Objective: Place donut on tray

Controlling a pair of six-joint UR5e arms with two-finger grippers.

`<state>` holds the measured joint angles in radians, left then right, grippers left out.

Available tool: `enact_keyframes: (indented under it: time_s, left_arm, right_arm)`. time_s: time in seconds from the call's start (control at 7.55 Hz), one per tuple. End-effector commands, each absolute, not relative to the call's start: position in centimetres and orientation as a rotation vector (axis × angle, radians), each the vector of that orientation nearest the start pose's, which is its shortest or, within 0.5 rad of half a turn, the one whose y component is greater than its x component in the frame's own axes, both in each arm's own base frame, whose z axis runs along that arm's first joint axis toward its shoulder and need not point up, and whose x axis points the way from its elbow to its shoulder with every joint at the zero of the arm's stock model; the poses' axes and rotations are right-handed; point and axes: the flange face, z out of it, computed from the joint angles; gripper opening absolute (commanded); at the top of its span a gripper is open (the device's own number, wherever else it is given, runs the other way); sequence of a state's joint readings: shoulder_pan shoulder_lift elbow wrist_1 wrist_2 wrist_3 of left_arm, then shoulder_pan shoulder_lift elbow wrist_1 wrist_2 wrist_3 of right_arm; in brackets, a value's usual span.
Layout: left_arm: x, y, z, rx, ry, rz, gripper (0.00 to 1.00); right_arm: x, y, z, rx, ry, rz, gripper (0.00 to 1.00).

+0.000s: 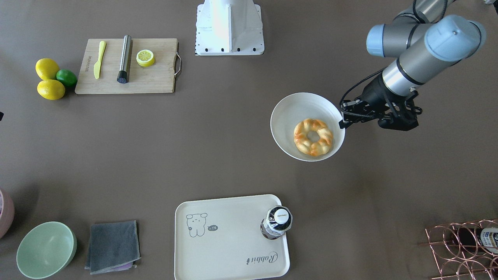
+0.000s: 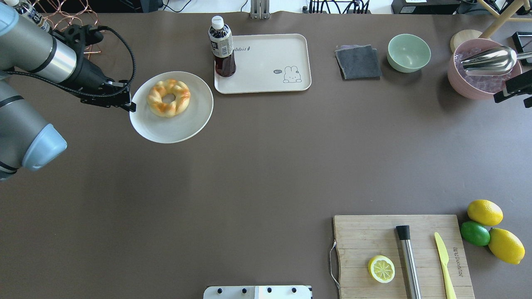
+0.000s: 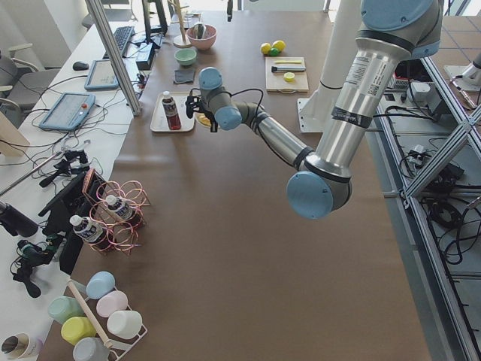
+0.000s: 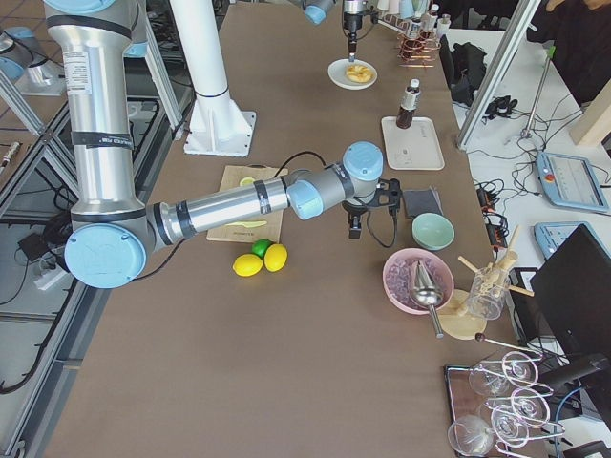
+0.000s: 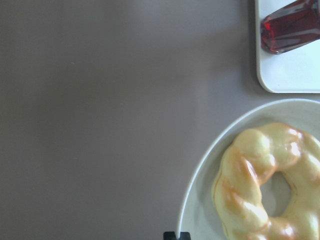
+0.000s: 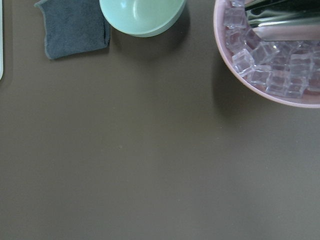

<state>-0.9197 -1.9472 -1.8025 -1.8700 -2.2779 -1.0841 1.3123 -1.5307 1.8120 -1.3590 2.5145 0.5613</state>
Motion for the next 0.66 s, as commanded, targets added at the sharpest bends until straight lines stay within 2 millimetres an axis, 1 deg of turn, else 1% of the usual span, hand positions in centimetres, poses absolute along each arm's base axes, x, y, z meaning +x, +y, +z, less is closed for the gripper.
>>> enact_keyframes:
  time_s: [0.0, 0.13, 0.27, 0.4, 0.53]
  left_arm:
    - [37.2, -47.9, 21.9, 0.048, 1.049, -0.136, 0.00]
    - [40.2, -46.3, 20.0, 0.044, 1.057, -0.152, 0.00]
    - [42.4, -44.7, 18.5, 0.039, 1.066, -0.162, 0.00]
    - [43.5, -44.0, 17.4, 0.032, 1.071, -0.170, 0.00]
    - [44.0, -43.7, 16.7, 0.028, 1.072, -0.166, 0.00]
  right_arm:
    - [-11.9, -50.7, 46.1, 0.105, -1.018, 0.000, 1.00]
    - [-13.5, -50.3, 45.2, 0.113, -1.026, -0.025, 1.00]
    - [-16.1, -50.7, 43.2, 0.101, -1.034, -0.022, 1.00]
    - [-18.8, -51.1, 40.6, 0.060, -1.051, 0.048, 1.00]
    - [-22.1, -51.3, 37.4, 0.033, -1.067, 0.098, 1.00]
